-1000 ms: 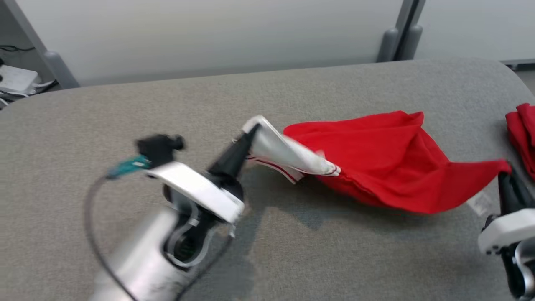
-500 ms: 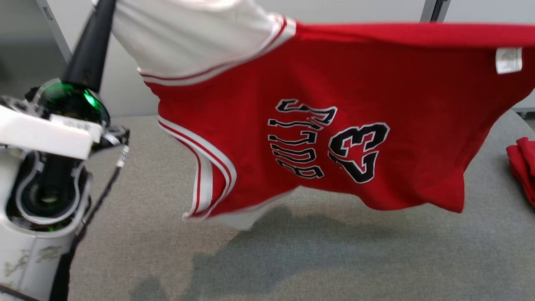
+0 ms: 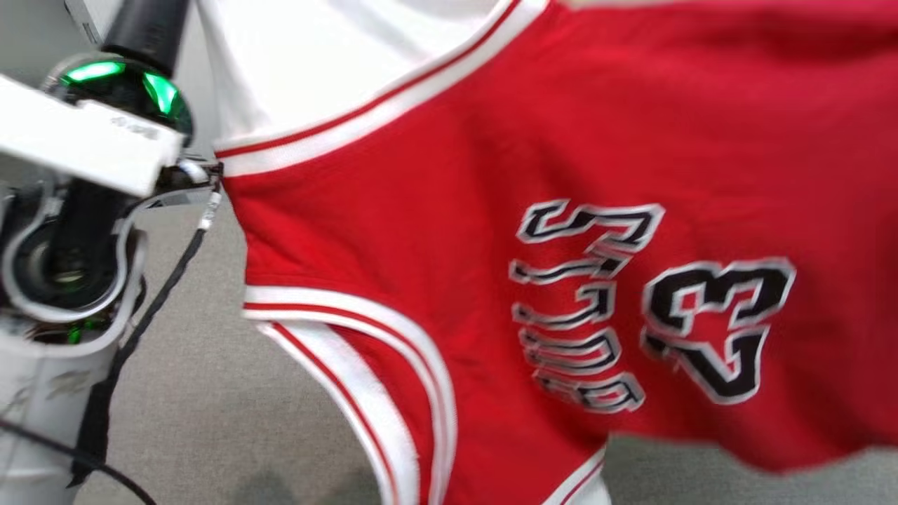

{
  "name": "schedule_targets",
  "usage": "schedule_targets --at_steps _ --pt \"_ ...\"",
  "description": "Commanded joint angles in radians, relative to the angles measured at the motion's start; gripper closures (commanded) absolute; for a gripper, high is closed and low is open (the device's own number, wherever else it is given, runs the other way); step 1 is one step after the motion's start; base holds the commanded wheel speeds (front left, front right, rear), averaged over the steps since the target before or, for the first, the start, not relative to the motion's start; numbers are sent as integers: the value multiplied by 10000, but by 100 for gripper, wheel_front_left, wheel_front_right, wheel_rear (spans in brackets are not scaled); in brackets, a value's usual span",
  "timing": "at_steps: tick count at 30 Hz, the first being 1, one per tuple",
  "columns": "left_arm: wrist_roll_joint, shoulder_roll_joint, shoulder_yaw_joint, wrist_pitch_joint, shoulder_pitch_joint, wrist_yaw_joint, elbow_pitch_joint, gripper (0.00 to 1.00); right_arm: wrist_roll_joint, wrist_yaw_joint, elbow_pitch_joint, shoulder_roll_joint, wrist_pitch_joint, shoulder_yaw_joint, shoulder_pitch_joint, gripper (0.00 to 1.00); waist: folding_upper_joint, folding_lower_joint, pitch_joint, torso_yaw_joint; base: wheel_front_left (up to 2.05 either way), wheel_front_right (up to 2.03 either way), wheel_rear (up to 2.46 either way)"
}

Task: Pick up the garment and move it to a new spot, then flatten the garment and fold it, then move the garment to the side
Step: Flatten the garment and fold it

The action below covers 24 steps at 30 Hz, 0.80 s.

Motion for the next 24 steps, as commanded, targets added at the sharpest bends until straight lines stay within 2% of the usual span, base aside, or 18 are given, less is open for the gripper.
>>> schedule_targets --at_steps 1,4,7,10,12,14,16,19,24 --pt "239 416 320 -36 -268 15 185 100 -20 35 64 3 145 313 -264 100 -1 0 120 -55 0 0 0" --pt "856 245 -157 -270 -577 -296 2152 100 -536 35 1848 242 19 1528 -1156 100 -1 0 362 -101 0 0 0" --pt "1506 -269 -532 -812 -1585 -807 4613 100 -1173 35 4138 542 -728 2622 -2764 100 -1 0 539 -16 0 0 0" --pt "2250 -1040 -719 -1931 -3222 -1482 6973 100 -2027 35 6310 730 -2511 2755 -4678 100 -1 0 655 293 0 0 0" --pt "2615 -1361 -798 -2582 -4177 -2038 8076 100 -2727 35 7361 837 -3863 2706 -5745 100 -1 0 730 410 0 0 0" --pt "2701 -1548 -880 -2871 -4742 -2451 8824 100 -3280 35 8371 970 -4500 3081 -6429 100 -1 0 827 475 0 0 0" --pt "2594 -1681 -1047 -2829 -4806 -2662 9257 100 -3464 35 9206 1072 -4853 3484 -6736 100 -1 0 999 518 0 0 0" --pt "2350 -1723 -1373 -2644 -4138 -2754 9630 100 -3467 35 10255 1164 -5204 4024 -6533 100 -1 0 1445 535 0 0 0" --pt "1626 -1859 -1911 -2465 -2066 -2767 9912 100 -2843 35 11683 1448 -5399 4515 -5140 100 -1 0 2218 537 0 0 0"
